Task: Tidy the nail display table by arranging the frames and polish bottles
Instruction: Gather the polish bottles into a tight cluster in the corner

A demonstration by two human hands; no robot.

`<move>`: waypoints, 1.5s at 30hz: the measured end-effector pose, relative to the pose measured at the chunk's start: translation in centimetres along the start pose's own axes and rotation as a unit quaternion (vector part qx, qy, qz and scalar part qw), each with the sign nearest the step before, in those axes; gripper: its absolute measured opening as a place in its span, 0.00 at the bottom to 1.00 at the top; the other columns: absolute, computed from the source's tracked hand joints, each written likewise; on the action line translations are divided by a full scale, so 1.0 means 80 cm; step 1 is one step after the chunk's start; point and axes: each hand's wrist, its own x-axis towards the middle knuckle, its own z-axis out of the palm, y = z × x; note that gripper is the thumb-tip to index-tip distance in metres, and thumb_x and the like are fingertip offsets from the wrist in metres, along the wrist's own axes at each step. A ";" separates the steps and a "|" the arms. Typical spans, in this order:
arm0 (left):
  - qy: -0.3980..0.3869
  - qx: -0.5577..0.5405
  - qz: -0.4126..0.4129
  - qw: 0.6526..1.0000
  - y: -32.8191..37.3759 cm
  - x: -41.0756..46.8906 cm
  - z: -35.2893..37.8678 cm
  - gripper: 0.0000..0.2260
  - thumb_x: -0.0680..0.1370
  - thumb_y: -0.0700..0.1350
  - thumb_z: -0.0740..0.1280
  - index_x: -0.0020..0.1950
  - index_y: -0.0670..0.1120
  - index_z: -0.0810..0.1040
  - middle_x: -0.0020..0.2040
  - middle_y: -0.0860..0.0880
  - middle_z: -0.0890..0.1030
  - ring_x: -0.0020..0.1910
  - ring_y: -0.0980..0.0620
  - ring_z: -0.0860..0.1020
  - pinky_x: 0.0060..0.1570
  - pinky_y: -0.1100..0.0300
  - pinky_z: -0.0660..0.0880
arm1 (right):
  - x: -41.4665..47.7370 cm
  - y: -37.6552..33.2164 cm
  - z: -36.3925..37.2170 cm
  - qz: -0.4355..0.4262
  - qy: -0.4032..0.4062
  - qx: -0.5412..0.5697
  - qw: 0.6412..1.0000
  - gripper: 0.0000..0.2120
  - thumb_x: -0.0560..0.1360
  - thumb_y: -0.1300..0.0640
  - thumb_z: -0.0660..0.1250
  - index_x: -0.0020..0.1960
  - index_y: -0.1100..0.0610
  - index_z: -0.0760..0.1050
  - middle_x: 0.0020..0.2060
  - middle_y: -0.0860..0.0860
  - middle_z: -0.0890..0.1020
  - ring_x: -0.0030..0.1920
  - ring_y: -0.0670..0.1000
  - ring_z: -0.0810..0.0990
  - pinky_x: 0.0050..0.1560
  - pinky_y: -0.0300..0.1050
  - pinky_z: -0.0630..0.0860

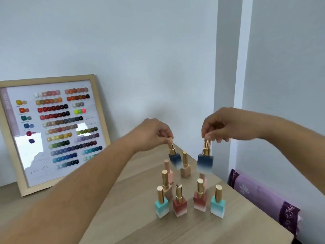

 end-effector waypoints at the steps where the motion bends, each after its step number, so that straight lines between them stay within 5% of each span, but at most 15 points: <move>1: 0.012 -0.008 -0.006 1.000 -0.006 0.007 -0.010 0.03 0.71 0.46 0.72 0.44 0.51 0.83 0.34 0.62 0.80 0.36 0.70 0.76 0.36 0.79 0.66 | 0.015 0.008 -0.009 0.002 0.010 -0.008 1.000 0.03 0.73 0.56 0.69 0.41 0.50 0.80 0.33 0.51 0.83 0.33 0.48 0.80 0.33 0.37 0.77; 9: 0.074 0.012 -0.116 0.990 -0.097 0.094 0.025 0.02 0.74 0.45 0.69 0.42 0.48 0.81 0.36 0.57 0.78 0.38 0.59 0.76 0.35 0.69 0.68 | 0.185 0.105 0.034 0.021 0.067 -0.073 0.995 0.03 0.74 0.58 0.66 0.47 0.52 0.78 0.35 0.42 0.76 0.33 0.42 0.74 0.33 0.35 0.69; 14: 0.075 0.028 -0.174 0.981 -0.144 0.126 0.081 0.05 0.74 0.47 0.70 0.43 0.45 0.80 0.41 0.49 0.81 0.42 0.51 0.78 0.44 0.56 0.76 | 0.255 0.148 0.088 0.021 0.047 -0.085 0.995 0.05 0.75 0.61 0.65 0.49 0.56 0.78 0.39 0.48 0.77 0.34 0.42 0.72 0.34 0.35 0.68; 21: 0.068 0.058 -0.180 0.979 -0.161 0.154 0.118 0.08 0.74 0.49 0.69 0.44 0.44 0.80 0.42 0.48 0.80 0.43 0.49 0.77 0.45 0.53 0.77 | 0.289 0.163 0.110 0.007 0.013 -0.092 0.996 0.05 0.75 0.59 0.65 0.49 0.55 0.79 0.40 0.48 0.75 0.38 0.48 0.73 0.38 0.38 0.68; 28: 0.089 0.043 -0.194 0.976 -0.177 0.161 0.134 0.09 0.73 0.50 0.70 0.45 0.44 0.80 0.43 0.47 0.81 0.43 0.49 0.78 0.44 0.54 0.76 | 0.290 0.181 0.122 -0.002 0.015 -0.056 0.998 0.04 0.74 0.58 0.67 0.47 0.52 0.80 0.37 0.44 0.74 0.40 0.48 0.74 0.38 0.35 0.68; 34: 0.137 -0.110 -0.234 0.956 -0.187 0.155 0.154 0.10 0.70 0.51 0.73 0.44 0.48 0.77 0.39 0.52 0.79 0.40 0.53 0.77 0.38 0.61 0.72 | 0.290 0.186 0.136 -0.010 0.019 -0.016 1.000 0.06 0.73 0.58 0.68 0.48 0.49 0.80 0.41 0.47 0.78 0.43 0.48 0.76 0.42 0.37 0.71; 40: 0.060 -0.135 -0.243 0.959 -0.209 0.128 0.190 0.12 0.71 0.47 0.72 0.53 0.53 0.77 0.48 0.50 0.77 0.41 0.54 0.76 0.45 0.62 0.72 | 0.269 0.221 0.156 0.063 0.032 0.118 0.990 0.19 0.70 0.59 0.72 0.57 0.45 0.74 0.48 0.47 0.79 0.44 0.44 0.80 0.44 0.43 0.79; 45: 0.116 -0.166 -0.254 0.946 -0.203 0.134 0.207 0.10 0.72 0.42 0.71 0.51 0.52 0.80 0.39 0.53 0.79 0.37 0.56 0.77 0.36 0.68 0.69 | 0.263 0.233 0.191 0.086 0.030 0.161 0.983 0.13 0.70 0.57 0.72 0.54 0.49 0.78 0.47 0.49 0.80 0.44 0.47 0.81 0.47 0.43 0.79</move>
